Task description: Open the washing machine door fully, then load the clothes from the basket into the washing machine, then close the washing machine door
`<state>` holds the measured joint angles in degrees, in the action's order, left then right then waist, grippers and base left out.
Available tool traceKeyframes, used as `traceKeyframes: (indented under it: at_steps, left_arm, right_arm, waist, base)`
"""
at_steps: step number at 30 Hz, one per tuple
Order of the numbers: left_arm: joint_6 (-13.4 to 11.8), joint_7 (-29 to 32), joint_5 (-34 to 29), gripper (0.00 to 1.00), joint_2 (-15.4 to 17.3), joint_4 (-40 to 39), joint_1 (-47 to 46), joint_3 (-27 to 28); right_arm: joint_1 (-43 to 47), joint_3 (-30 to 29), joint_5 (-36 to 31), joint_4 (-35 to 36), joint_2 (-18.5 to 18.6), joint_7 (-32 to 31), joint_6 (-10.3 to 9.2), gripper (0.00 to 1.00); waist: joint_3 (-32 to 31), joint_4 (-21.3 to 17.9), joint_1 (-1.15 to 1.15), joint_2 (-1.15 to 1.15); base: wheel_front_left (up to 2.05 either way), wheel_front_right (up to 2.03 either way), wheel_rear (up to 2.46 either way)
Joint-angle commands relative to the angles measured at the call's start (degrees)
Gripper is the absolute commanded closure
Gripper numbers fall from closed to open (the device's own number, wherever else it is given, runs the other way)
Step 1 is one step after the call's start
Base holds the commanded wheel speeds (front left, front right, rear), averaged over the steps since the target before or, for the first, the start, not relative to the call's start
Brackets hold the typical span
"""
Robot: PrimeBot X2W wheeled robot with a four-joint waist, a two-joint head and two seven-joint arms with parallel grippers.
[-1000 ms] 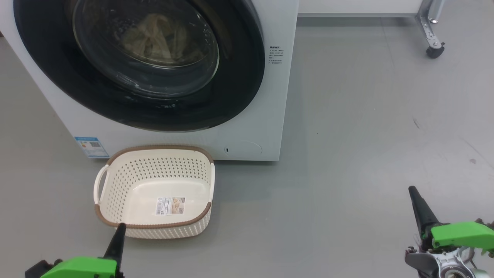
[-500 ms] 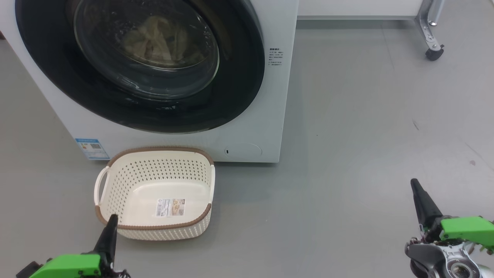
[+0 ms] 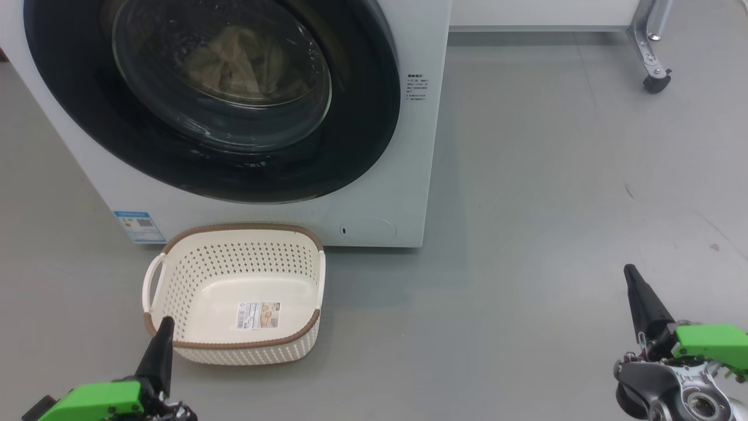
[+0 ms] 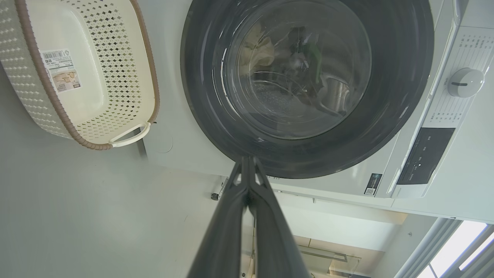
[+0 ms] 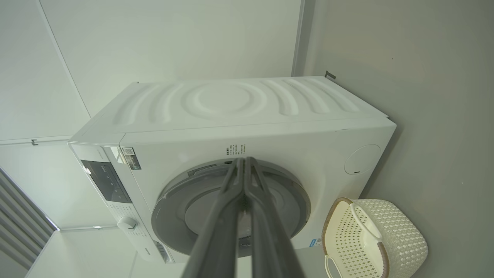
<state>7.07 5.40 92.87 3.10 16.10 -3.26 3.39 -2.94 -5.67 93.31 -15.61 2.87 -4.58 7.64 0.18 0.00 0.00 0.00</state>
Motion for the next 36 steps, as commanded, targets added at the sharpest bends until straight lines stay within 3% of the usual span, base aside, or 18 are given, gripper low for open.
traceKeyframes:
  at_steps: [1, 36]
  left_arm:
    - [0.4, 0.3, 0.1, 1.0, 0.5, -2.1, -2.8, 2.1]
    - [0.4, 0.6, -0.2, 1.0, 0.2, -2.1, -2.9, 2.5]
  right_arm:
    - [-3.1, 0.8, 0.2, 1.7, 1.2, -0.6, -0.15, 1.0]
    - [-3.1, 0.2, -0.3, 1.6, 0.8, -1.1, -0.15, 1.0]
  waist:
    - [0.0, 0.0, 0.0, 0.0]
    - [0.0, 0.0, 0.0, 0.0]
  base:
    - [0.0, 0.0, 0.0]
    - [0.0, 0.0, 0.0]
